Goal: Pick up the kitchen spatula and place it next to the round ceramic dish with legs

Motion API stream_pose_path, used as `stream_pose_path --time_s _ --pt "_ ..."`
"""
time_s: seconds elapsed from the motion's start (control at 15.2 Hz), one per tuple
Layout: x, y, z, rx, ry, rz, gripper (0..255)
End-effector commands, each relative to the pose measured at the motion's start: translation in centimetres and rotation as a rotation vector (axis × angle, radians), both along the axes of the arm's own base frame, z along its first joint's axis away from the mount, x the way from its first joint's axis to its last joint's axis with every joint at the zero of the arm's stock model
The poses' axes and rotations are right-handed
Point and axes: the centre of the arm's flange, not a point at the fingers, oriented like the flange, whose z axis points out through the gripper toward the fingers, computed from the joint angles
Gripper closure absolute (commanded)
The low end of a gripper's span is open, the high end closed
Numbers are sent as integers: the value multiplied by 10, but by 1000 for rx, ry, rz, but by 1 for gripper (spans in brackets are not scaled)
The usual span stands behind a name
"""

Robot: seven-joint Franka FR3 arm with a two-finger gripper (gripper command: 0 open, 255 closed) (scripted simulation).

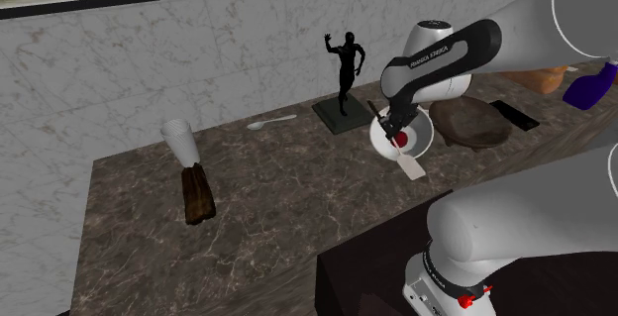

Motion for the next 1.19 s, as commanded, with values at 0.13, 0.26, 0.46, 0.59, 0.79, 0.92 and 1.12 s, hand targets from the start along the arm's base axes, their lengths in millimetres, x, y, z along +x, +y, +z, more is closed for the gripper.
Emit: stream_pose_path --time_s 0.13,0.26,0.46,0.59,0.79,0.92,1.12 --pt "0 0 -21 0 -1 0 255" --pt "0 0 -31 0 -1 0 255" --pt "0 0 -47 0 -1 0 255" --pt "0 0 -58 0 -1 0 255" --pt "0 0 -74 0 -1 0 255" --pt "0 0 -87 0 -1 0 255" --pt "0 0 -87 0 -1 0 255"
